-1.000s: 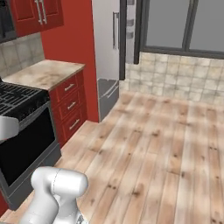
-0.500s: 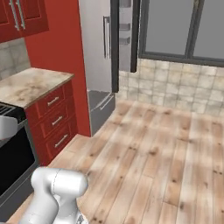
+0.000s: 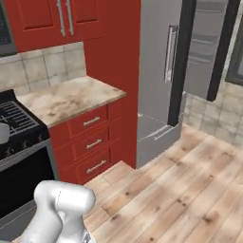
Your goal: Transport the steak and avocado to the fridge. Place the steak on the rack containing meat and place the avocado on the rack containing the vegetable, ensuring meats and vegetables are on different racks.
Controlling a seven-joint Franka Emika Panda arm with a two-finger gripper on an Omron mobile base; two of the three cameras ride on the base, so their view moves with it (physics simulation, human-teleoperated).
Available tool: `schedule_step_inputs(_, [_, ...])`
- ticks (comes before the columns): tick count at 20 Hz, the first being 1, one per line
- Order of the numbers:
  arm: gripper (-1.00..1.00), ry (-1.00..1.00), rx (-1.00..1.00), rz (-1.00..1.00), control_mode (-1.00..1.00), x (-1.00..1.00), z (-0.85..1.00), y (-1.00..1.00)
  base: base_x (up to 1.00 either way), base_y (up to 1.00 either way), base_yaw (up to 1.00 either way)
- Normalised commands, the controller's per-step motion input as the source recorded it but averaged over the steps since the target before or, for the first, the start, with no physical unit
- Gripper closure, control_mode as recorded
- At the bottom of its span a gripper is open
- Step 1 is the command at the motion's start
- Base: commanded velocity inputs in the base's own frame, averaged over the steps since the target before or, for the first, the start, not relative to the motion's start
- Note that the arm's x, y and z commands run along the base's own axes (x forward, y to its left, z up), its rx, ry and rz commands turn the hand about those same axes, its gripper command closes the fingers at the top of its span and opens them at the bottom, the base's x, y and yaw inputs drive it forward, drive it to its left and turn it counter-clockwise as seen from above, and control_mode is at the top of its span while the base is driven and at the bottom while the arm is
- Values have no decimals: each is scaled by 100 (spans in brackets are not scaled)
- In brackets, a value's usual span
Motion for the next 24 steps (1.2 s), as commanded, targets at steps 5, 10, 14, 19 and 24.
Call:
schedule_step_inputs(5, [100, 0, 0, 0, 100, 0, 0, 0, 61, -3, 94])
schedule_step_inputs(10, [100, 0, 0, 0, 100, 0, 0, 0, 46, -24, 87])
schedule_step_inputs(14, [100, 0, 0, 0, 100, 0, 0, 0, -2, -64, 78])
schedule_step_inputs(19, [100, 0, 0, 0, 100, 0, 0, 0, -53, -99, 53])
schedule_step_inputs(24, [100, 0, 0, 0, 100, 0, 0, 0, -68, -100, 30])
